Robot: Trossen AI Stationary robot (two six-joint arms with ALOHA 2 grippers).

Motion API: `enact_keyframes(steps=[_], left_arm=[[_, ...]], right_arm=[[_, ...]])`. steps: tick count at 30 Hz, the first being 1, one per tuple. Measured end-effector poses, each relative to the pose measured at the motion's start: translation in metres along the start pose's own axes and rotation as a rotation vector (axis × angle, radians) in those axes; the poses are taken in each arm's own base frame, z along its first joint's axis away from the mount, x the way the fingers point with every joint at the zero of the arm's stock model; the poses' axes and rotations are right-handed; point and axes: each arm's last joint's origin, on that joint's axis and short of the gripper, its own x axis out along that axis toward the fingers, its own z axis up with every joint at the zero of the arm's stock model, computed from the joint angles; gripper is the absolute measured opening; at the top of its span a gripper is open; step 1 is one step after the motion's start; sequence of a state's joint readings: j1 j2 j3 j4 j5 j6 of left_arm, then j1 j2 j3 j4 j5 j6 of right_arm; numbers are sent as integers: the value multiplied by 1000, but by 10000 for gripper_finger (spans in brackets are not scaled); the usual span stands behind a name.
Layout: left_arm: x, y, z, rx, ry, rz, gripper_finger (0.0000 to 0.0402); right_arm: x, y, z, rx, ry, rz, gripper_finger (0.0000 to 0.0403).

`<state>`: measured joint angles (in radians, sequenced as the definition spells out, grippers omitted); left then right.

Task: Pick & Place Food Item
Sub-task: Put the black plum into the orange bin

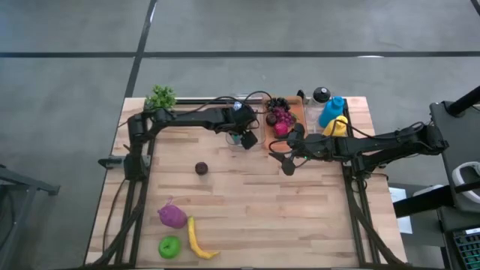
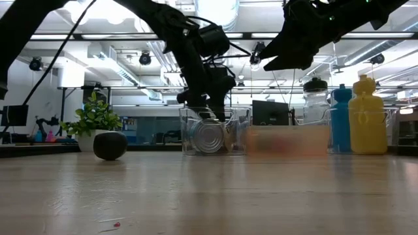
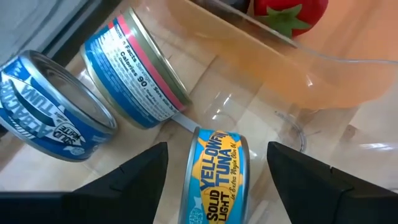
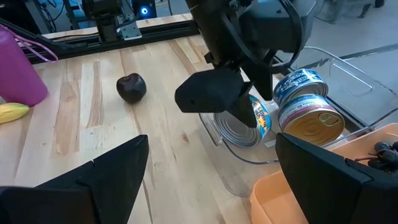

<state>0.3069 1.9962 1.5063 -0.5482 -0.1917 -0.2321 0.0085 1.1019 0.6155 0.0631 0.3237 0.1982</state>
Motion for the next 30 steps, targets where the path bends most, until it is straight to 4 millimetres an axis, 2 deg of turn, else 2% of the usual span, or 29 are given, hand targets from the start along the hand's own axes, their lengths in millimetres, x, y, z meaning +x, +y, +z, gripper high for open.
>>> enact_keyframes(steps=[9, 18, 24, 30], left_arm=[[-16, 2, 5, 8, -39, -9, 279], [-82, 12, 9, 20, -90, -19, 267], [-126, 9, -13, 63, -7, -26, 252], [-149, -6, -47, 102, 26, -63, 239]], right_arm=[[0, 0, 0, -1, 4, 1, 336], [0, 0, -1, -2, 8, 3, 326], [0, 0, -1, -2, 9, 6, 326], [0, 0, -1, -2, 9, 8, 337]])
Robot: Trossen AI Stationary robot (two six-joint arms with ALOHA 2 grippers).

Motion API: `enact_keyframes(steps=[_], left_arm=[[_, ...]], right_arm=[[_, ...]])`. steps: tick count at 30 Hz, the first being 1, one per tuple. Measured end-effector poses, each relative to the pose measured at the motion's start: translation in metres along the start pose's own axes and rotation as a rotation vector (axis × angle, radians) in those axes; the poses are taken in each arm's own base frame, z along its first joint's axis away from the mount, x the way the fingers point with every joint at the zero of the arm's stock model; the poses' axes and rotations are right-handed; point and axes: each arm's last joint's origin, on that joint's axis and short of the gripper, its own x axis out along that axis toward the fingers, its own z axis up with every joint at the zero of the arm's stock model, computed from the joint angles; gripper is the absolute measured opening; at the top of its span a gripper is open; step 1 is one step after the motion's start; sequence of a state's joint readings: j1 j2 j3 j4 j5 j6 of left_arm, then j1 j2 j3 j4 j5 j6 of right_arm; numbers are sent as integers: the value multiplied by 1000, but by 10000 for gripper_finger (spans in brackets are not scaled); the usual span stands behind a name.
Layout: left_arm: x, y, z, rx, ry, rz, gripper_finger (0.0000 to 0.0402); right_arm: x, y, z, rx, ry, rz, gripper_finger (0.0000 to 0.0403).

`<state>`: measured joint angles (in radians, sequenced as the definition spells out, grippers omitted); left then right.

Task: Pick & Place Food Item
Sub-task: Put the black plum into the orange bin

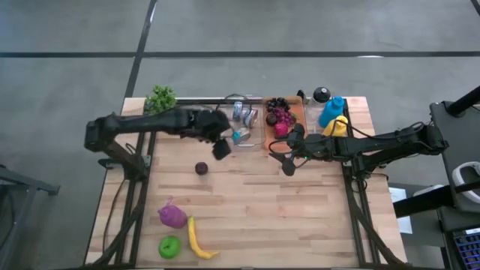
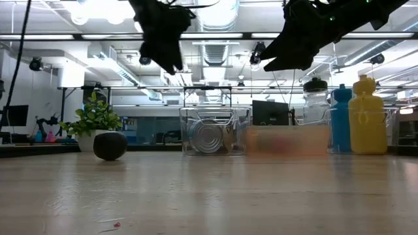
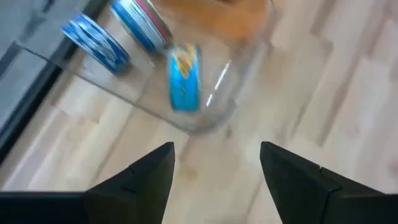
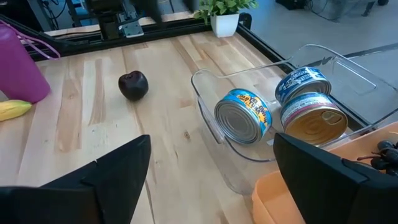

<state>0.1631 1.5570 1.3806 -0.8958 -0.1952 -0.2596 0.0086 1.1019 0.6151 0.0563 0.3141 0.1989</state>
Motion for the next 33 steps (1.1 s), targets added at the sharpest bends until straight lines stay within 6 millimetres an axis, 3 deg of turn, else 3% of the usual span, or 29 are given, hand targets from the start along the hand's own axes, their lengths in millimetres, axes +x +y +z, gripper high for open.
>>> enact_keyframes(steps=[6, 14, 25, 33], left_arm=[[-4, -20, -40, 78, 56, -40, 230], [11, -35, -84, 169, 201, -133, 223], [37, -29, -119, 257, 327, -108, 210], [43, -28, -123, 273, 313, -104, 205]], right_arm=[[0, 0, 0, 0, 0, 0, 348], [0, 0, 0, 0, 0, 0, 342], [0, 0, 0, -1, 0, 0, 327], [0, 0, 0, -1, 0, 0, 330]])
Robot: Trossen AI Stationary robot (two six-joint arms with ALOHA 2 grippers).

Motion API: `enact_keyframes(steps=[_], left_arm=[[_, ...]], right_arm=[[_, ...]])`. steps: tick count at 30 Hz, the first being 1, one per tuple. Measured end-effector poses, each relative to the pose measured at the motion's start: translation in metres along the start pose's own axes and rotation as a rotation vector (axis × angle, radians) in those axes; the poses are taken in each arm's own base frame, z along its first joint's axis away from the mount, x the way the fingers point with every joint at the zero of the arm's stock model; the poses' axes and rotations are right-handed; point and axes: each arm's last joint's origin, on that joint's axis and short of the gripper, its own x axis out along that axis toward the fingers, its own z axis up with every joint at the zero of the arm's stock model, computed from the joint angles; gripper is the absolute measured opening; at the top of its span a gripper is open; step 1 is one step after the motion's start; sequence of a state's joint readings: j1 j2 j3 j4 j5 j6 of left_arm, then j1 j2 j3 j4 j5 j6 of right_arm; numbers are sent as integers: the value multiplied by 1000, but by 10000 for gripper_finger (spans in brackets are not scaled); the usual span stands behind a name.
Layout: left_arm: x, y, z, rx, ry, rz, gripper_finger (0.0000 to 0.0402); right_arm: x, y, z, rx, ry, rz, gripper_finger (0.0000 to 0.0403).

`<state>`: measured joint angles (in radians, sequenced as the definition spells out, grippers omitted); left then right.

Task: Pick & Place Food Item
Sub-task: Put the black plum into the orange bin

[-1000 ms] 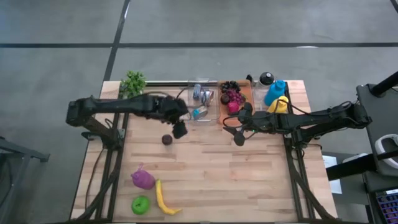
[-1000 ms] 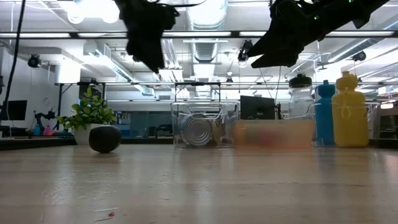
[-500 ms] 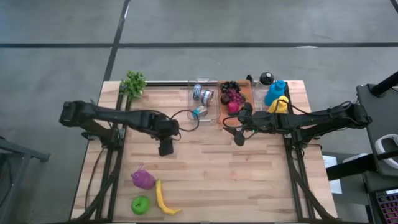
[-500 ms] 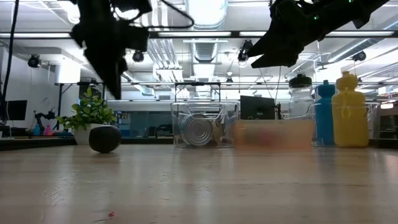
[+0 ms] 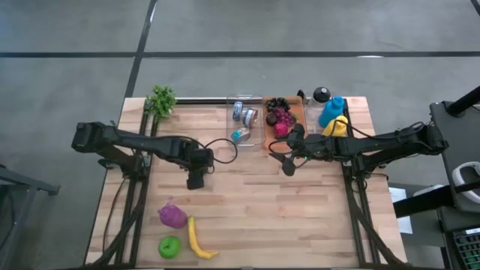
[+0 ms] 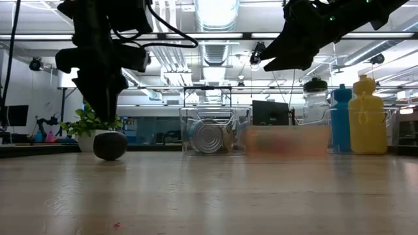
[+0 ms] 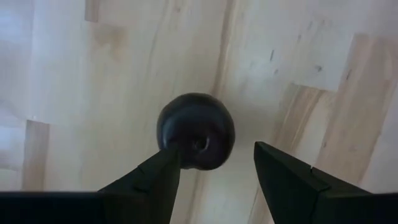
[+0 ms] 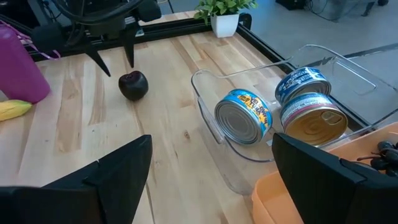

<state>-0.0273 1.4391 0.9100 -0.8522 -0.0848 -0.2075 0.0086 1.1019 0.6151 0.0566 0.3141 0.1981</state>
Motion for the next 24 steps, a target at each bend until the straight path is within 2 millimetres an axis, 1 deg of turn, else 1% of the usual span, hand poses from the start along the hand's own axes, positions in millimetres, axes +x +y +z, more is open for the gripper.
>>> enact_keyframes(steps=[6, 11, 15, 17, 22, 24], left_arm=[[0, 2, 0, 21, -6, 49, 210], [0, 3, -5, 29, 46, 60, 210], [0, 4, -9, 33, 83, 67, 203], [4, 4, -12, 34, 92, 69, 199], [22, 7, -26, 30, 125, 77, 192], [27, 8, -28, 25, 119, 77, 189]], right_arm=[[0, 0, 0, 0, 0, 0, 342], [0, 0, 0, 0, 0, 0, 350], [0, 0, 0, -4, 0, 0, 347], [0, 0, 0, -21, 0, 0, 343], [0, 0, 0, -26, 0, 0, 335], [0, 0, 0, -26, 0, 0, 333]])
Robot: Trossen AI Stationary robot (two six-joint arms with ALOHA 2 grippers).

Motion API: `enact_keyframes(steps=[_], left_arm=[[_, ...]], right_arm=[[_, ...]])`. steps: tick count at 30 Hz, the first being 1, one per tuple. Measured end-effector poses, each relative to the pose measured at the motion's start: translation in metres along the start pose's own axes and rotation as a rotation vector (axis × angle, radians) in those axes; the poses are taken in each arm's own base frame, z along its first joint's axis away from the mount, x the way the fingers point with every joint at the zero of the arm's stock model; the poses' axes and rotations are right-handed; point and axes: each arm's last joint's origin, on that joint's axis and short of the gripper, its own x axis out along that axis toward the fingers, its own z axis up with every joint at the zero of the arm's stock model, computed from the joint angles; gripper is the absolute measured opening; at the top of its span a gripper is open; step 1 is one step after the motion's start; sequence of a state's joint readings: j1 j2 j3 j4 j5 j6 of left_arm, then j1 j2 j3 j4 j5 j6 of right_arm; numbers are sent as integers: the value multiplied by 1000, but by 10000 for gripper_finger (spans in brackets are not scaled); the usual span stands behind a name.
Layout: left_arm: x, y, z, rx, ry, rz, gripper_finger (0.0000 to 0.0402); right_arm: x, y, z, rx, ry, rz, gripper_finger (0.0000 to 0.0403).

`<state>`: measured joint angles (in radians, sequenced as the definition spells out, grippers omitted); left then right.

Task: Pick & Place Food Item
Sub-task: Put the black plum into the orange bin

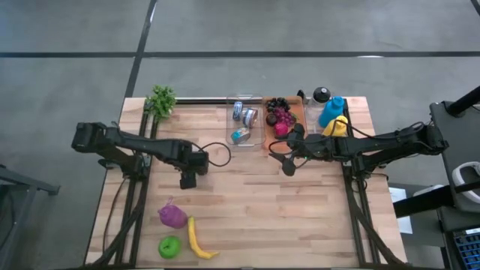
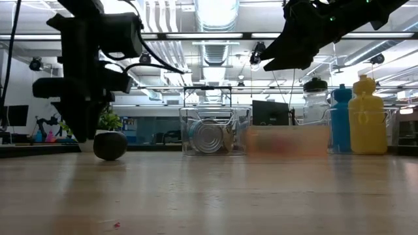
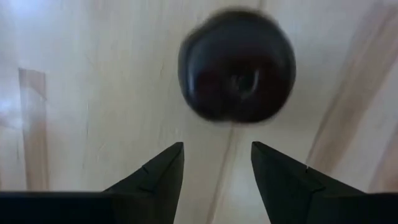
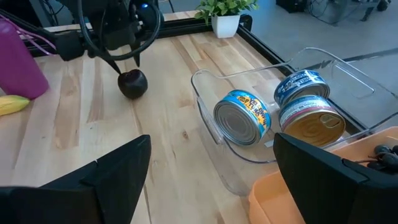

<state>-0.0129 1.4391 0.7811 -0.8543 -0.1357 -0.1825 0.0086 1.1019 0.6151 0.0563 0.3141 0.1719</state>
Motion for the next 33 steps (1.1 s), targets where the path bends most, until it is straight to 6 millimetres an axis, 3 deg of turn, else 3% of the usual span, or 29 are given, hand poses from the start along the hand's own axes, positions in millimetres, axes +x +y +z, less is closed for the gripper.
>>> enact_keyframes(steps=[14, 25, 33], left_arm=[[3, -2, 22, 28, -246, 37, 179], [5, 2, 16, 5, -185, 132, 178], [11, 12, 20, -76, -261, 248, 175]], right_arm=[[0, 0, 0, 4, 0, 0, 344], [0, 0, -1, 3, 2, 0, 340], [0, 0, -1, 1, 3, -1, 329]])
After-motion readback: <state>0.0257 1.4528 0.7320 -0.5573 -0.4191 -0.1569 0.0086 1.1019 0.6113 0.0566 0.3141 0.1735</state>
